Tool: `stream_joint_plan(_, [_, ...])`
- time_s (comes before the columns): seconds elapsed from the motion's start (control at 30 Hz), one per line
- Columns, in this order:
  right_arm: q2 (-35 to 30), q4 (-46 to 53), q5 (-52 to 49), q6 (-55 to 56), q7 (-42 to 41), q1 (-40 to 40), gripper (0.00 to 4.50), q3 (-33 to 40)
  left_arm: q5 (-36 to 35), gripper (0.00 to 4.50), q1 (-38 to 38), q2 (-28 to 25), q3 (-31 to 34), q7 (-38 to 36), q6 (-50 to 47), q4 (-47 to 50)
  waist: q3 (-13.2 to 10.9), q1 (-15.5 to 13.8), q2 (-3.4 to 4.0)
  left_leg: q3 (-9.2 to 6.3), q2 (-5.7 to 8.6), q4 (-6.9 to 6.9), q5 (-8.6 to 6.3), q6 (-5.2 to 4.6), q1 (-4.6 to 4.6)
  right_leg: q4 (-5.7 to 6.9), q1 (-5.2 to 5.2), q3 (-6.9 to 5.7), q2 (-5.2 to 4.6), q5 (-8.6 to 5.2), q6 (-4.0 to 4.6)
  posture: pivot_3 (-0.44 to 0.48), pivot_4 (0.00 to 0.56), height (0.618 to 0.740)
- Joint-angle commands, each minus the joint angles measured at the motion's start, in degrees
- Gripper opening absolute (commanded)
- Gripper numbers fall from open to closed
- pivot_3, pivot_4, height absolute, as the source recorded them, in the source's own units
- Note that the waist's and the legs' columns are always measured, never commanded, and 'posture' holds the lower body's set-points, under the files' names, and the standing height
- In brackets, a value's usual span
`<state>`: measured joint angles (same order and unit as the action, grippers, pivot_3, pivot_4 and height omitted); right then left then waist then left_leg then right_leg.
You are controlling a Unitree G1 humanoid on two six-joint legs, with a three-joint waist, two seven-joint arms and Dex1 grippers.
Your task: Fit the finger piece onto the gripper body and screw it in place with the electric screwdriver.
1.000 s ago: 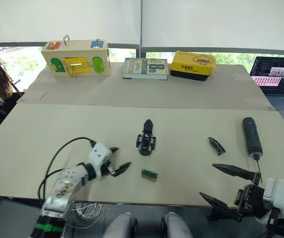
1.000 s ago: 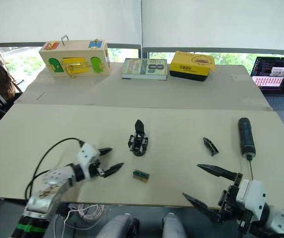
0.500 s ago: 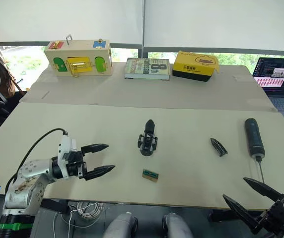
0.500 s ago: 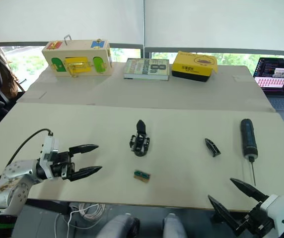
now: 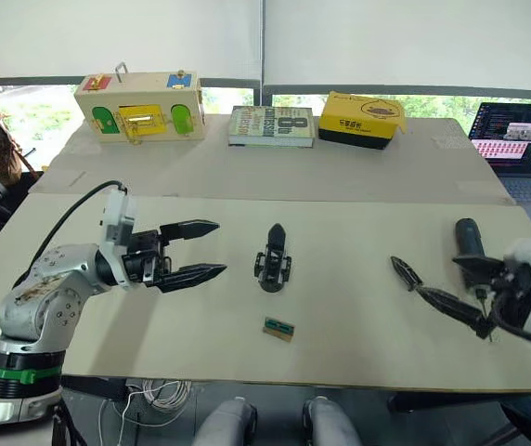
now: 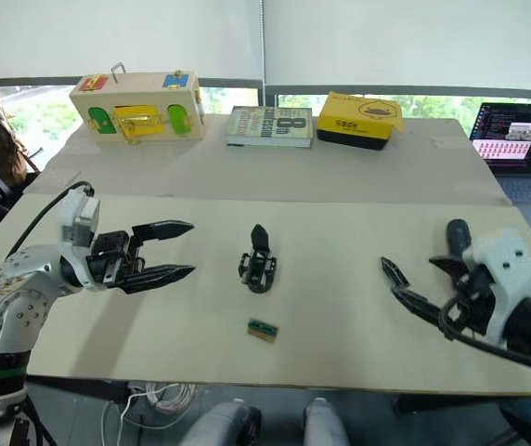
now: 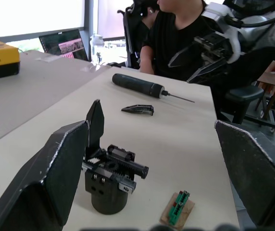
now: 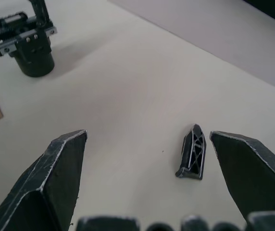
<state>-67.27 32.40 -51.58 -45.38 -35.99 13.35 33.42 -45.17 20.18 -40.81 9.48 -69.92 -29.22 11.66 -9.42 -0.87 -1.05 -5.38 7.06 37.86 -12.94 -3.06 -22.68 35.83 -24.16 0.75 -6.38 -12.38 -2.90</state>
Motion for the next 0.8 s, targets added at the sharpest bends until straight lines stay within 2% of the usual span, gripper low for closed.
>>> stream_joint_plan(0.03, [-9.40, -7.46, 2.48, -8.66, -2.52, -6.65, 4.50, -9.65, -0.46, 4.43, 1.31, 0.46, -0.95, 0.03, 0.04, 2.34, 0.00, -0.03, 0.01, 0.01, 0.01, 0.00, 0.00, -0.01, -0.03, -0.04, -0.01, -0.02, -0.04, 0.04, 0.04, 0.000, 0.150, 0.740])
stream_joint_plan(0.07, [-11.92, -9.84, 3.89, -10.88, -2.74, -9.79, 4.50, -13.76, -0.39, 4.43, 1.34, 0.68, -1.20, 0.23, 0.09, 2.49, 0.00, -0.06, 0.00, 0.03, 0.04, 0.00, -0.01, -0.03, -0.06, -0.05, -0.04, -0.02, -0.07, 0.07, 0.09, 0.000, 0.150, 0.740])
stream_joint_plan(0.13, [-12.83, -13.77, 6.24, -12.54, -3.57, -17.71, 4.50, -21.27, -0.15, 4.43, 0.96, 1.02, -1.57, 0.48, 0.34, 2.88, -0.03, -0.09, -0.05, 0.02, 0.02, 0.00, -0.04, -0.05, -0.22, -0.18, -0.14, -0.07, -0.10, 0.09, 0.11, 0.000, 0.150, 0.740])
stream_joint_plan(0.23, [-9.58, -19.17, 9.99, -16.38, -5.63, -30.81, 4.50, -31.89, -0.05, 4.43, -0.16, 1.36, -1.90, 1.11, 0.46, 3.96, -0.05, 0.36, -0.03, 0.04, 0.05, 0.01, 0.04, -0.34, -0.41, -0.23, -0.31, -0.04, -0.09, 0.09, 0.11, 0.000, 0.150, 0.740])
stream_joint_plan(0.43, [-2.53, -30.22, 19.56, -21.28, -9.81, -47.09, 4.50, -46.46, -0.83, 4.43, -1.48, 1.04, -1.38, 2.04, -0.08, 5.45, -0.07, 0.45, -0.03, 0.12, 0.08, 0.01, 0.04, -0.48, -0.68, -0.01, -0.76, 0.06, -0.06, 0.12, 0.14, 0.000, 0.150, 0.740])
stream_joint_plan(0.6, [3.39, -40.90, 26.97, -18.76, -12.55, -53.50, 4.50, -52.36, -0.85, 4.43, -0.91, 1.63, -1.20, 2.70, 0.52, 5.67, -0.07, 0.10, -0.03, 0.18, 0.11, 0.03, 0.07, -0.45, -0.74, 0.07, -0.85, 0.08, -0.06, 0.16, 0.15, 0.000, 0.150, 0.740])
stream_joint_plan(0.8, [5.81, -44.19, 31.75, -17.90, -16.72, -54.54, 4.50, -55.27, -0.81, 4.43, -1.58, 1.71, -0.65, 3.48, 1.09, 6.31, -0.06, 0.18, -0.02, 0.19, 0.12, 0.03, 0.09, -0.43, -0.72, 0.10, -0.86, 0.10, -0.03, 0.19, 0.16, 0.000, 0.150, 0.740])
